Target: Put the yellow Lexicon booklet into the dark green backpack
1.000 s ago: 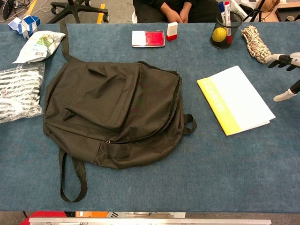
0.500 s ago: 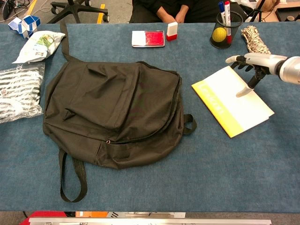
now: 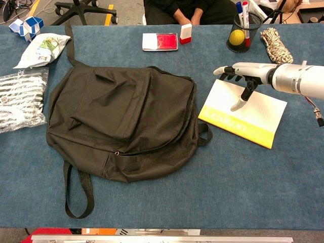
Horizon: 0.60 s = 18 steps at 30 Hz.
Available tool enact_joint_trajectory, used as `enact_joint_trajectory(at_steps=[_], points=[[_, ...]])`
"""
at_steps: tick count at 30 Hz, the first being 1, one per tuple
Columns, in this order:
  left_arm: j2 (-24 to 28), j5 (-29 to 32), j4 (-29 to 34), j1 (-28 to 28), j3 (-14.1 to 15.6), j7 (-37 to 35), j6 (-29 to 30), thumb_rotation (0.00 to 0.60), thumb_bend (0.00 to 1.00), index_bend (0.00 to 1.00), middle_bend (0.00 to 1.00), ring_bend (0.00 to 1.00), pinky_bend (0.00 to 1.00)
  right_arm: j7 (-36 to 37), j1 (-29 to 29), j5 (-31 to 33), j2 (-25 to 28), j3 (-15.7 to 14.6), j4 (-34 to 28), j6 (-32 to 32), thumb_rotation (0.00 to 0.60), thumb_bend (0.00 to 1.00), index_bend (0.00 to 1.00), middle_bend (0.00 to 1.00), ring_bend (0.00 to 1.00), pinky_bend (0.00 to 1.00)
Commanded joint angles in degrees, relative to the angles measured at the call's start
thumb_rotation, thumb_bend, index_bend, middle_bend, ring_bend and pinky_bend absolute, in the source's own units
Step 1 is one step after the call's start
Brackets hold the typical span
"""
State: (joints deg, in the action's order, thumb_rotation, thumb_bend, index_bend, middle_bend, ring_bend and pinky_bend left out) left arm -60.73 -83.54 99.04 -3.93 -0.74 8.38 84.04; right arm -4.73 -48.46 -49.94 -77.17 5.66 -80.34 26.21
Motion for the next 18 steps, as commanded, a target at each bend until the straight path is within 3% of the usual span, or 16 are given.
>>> enact_joint_trajectory(at_steps=[1, 4, 7, 12, 18], points=[[0.15, 0.06, -0.29, 0.08, -0.01, -0.40, -0.02, 0.600, 0.24, 0.11, 0.09, 0.11, 0.07, -4.40, 1.92, -4.64, 2.14, -1.88, -2.59, 9.09, 0.600, 0.00, 0.00, 0.17, 0.12, 0.14], [0.40, -0.13, -0.34, 0.05, 0.02, -0.62, -0.10, 0.600, 0.24, 0.11, 0.09, 0.11, 0.07, -9.52, 4.87, -10.03, 2.73, -3.46, -5.10, 19.58, 0.600, 0.00, 0.00, 0.16, 0.08, 0.08], [0.57, -0.86, -0.08, -0.02, 0.09, -0.72, 0.07, 0.600, 0.24, 0.11, 0.09, 0.11, 0.07, -10.35, 7.15, -14.43, 3.72, -4.36, -9.14, 24.79, 0.600, 0.00, 0.00, 0.15, 0.04, 0.04], [0.58, -1.59, 0.15, 0.08, 0.35, -0.54, 0.30, 0.600, 0.24, 0.11, 0.09, 0.11, 0.07, -10.21, 8.70, -20.32, 6.07, -7.11, -15.86, 25.29, 0.600, 0.00, 0.00, 0.15, 0.04, 0.03], [0.60, -1.88, -0.17, 0.42, 0.69, -1.21, 0.45, 0.600, 0.24, 0.11, 0.09, 0.11, 0.07, -13.92, 10.21, -22.80, 6.11, -10.90, -18.94, 24.36, 0.600, 0.00, 0.00, 0.15, 0.04, 0.03]])
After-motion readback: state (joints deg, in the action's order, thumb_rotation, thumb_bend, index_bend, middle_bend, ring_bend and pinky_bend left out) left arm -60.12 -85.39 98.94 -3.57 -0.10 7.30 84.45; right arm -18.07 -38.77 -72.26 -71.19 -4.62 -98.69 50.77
